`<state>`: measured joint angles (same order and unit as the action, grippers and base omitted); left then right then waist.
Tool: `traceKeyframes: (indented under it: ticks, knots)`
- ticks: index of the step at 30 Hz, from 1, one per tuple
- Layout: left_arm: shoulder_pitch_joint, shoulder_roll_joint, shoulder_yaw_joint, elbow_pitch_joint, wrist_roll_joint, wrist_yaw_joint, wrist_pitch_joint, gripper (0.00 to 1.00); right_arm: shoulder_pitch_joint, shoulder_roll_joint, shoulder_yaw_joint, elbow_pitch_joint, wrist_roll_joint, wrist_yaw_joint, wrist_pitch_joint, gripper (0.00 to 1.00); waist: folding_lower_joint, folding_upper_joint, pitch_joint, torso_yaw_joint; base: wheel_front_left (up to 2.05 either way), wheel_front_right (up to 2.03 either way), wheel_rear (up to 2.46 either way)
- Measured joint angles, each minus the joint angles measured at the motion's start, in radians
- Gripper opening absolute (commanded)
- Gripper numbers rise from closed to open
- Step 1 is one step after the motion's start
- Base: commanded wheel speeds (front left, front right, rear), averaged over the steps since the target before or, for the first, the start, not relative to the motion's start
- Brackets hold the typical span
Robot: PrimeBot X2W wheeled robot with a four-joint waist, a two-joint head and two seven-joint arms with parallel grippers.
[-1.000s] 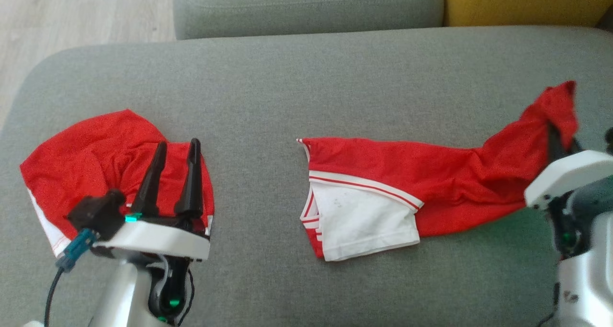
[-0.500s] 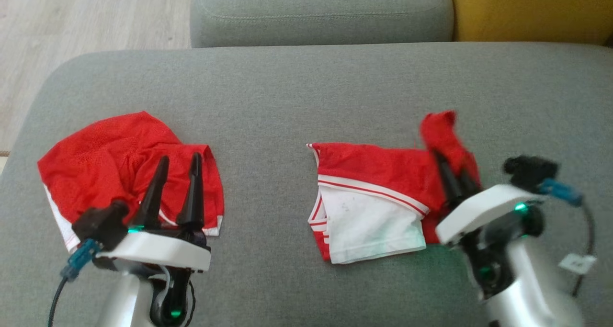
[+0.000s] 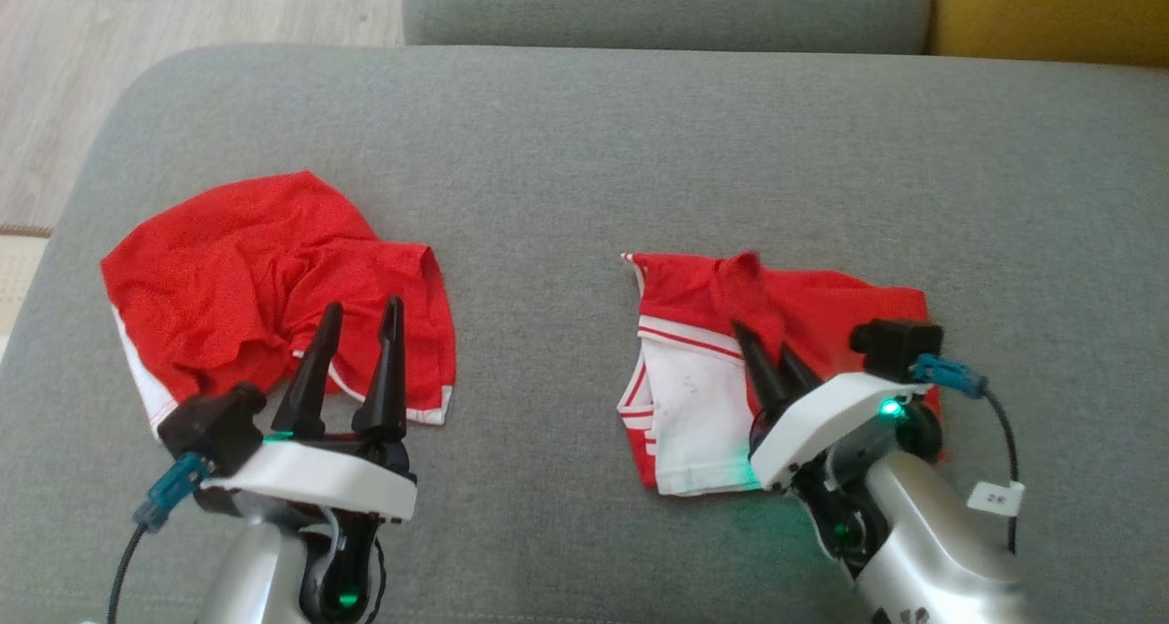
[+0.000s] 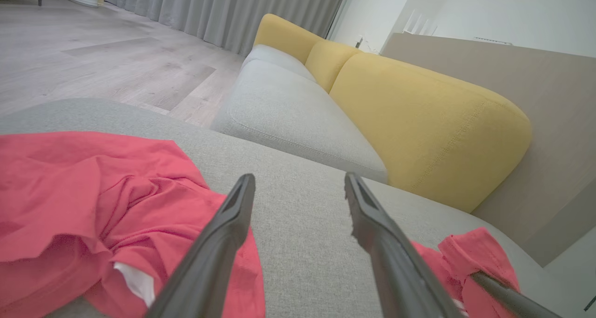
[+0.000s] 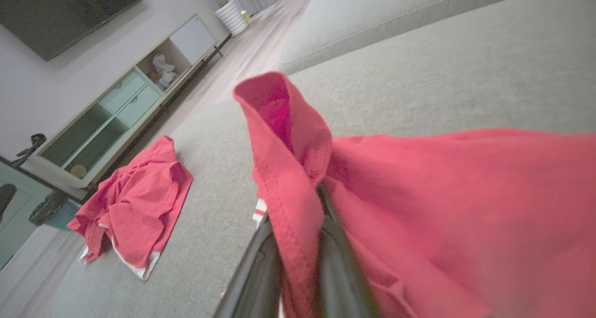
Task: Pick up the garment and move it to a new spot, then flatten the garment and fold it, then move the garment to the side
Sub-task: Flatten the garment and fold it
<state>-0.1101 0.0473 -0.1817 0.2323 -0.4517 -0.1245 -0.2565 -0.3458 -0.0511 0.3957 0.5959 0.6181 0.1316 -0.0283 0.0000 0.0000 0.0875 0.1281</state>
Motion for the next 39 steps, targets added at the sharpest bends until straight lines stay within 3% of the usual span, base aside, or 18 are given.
traceKeyframes:
  ticks: [1, 10, 17, 21, 27, 33, 39]
  knots:
    - [-0.001, 0.000, -0.001, 0.003, 0.000, 0.000, 0.000, 1.00, -0.006, -0.002, 0.016, 0.020, 0.006, 0.000, -0.003, 1.00, 0.0000, 0.0000, 0.003, 0.005, 0.00, 0.00, 0.00]
    - [-0.007, 0.000, -0.001, 0.024, -0.009, 0.000, 0.000, 1.00, -0.018, -0.009, 0.215, 0.024, 0.222, 0.000, -0.021, 1.00, 0.0000, 0.0000, -0.009, 0.004, 0.00, 0.00, 0.00]
    - [-0.005, 0.000, -0.001, 0.025, -0.009, 0.001, 0.000, 1.00, -0.098, -0.009, 0.223, 0.051, 0.271, 0.000, -0.062, 1.00, 0.0000, 0.0000, -0.037, -0.031, 0.00, 0.00, 0.00]
    - [-0.002, 0.000, -0.001, 0.022, -0.009, 0.001, 0.000, 1.00, -0.165, -0.009, 0.140, 0.105, 0.153, 0.000, -0.093, 1.00, 0.0000, 0.0000, -0.049, -0.056, 0.00, 0.00, 0.00]
    - [-0.002, 0.000, -0.001, -0.001, -0.008, 0.002, 0.000, 1.00, -0.208, -0.012, -0.067, 0.146, -0.096, 0.000, -0.125, 1.00, 0.0000, 0.0000, -0.051, -0.085, 0.00, 0.00, 0.00]
    - [-0.002, 0.000, -0.002, -0.007, -0.006, 0.002, 0.000, 1.00, -0.137, -0.048, -0.195, 0.026, -0.340, 0.000, -0.140, 1.00, 0.0000, 0.0000, -0.042, -0.102, 0.00, 0.00, 0.00]
    - [-0.002, 0.000, -0.003, -0.021, -0.006, 0.002, 0.000, 1.00, 0.039, -0.047, -0.325, -0.123, -0.477, 0.000, -0.147, 1.00, 0.0000, 0.0000, -0.037, -0.111, 0.00, 0.00, 0.00]
